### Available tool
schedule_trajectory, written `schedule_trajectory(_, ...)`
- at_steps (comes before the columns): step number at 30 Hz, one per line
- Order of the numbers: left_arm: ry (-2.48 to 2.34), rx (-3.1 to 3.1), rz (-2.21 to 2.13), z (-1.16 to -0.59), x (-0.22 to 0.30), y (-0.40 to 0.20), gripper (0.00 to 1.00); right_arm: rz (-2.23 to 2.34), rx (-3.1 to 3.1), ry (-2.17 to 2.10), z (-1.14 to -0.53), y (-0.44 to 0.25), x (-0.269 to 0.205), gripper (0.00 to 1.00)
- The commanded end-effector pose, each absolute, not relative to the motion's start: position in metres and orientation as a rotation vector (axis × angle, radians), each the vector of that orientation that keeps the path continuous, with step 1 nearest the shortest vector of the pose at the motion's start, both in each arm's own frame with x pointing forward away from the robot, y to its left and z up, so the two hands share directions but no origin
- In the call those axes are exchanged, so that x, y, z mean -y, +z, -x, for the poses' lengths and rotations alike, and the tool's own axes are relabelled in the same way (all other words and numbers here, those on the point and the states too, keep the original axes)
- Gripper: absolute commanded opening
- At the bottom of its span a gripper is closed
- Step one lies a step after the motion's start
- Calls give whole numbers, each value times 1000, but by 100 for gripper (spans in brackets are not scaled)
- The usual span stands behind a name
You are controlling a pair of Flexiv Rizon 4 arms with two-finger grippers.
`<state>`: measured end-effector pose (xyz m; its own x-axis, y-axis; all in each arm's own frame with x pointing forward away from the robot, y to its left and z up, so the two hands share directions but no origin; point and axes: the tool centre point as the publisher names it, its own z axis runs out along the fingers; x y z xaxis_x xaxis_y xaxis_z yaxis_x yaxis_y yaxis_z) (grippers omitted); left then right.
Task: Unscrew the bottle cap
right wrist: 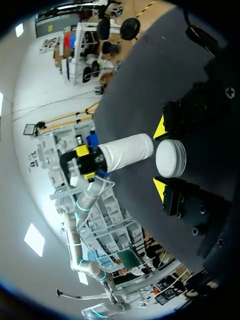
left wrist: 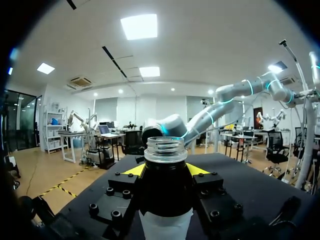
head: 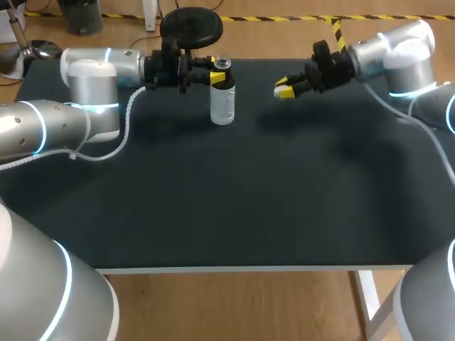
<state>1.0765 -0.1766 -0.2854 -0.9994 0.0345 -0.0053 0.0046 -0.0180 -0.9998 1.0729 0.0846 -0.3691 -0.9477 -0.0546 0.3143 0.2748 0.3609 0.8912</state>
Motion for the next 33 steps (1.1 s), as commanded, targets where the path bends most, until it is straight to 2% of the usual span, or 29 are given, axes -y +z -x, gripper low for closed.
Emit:
schedule_trajectory(1,2226,2185,46,-1077,177,-286,0,470,2582,-1501,-1066,-362,-83,0)
schedule_trajectory(7,2226,2185,46,-1077,177,-286,0,489,2592,-1460,-1065,-366,-82,0)
schedule_trajectory(8,2226,2185,46,-1077,177,-286,0,487,2591,-1459,-1065,-366,-82,10)
schedule_trajectory(9,2226,2185,46,-1077,177,-286,0,488,2589,-1459,-1065,-366,-82,42)
schedule_trajectory(10,2226,2185,46,-1077,177,-286,0,489,2589,-1459,-1065,-367,-82,53)
schedule_trajectory(11,2226,2185,46,-1077,177,-286,0,490,2589,-1458,-1065,-367,-82,76)
schedule_trajectory(13,2226,2185,46,-1077,177,-286,0,492,2589,-1456,-1064,-367,-81,100)
schedule_trajectory(30,2226,2185,46,-1077,177,-286,0,482,2552,-1533,-1066,-365,-80,100)
schedule_trajectory(31,2226,2185,46,-1077,177,-286,27,482,2552,-1533,-1066,-365,-80,100)
schedule_trajectory(32,2226,2185,46,-1077,177,-286,74,482,2552,-1533,-1066,-365,-80,100)
schedule_trajectory(33,2226,2185,46,-1077,177,-286,100,482,2552,-1533,-1066,-365,-80,100)
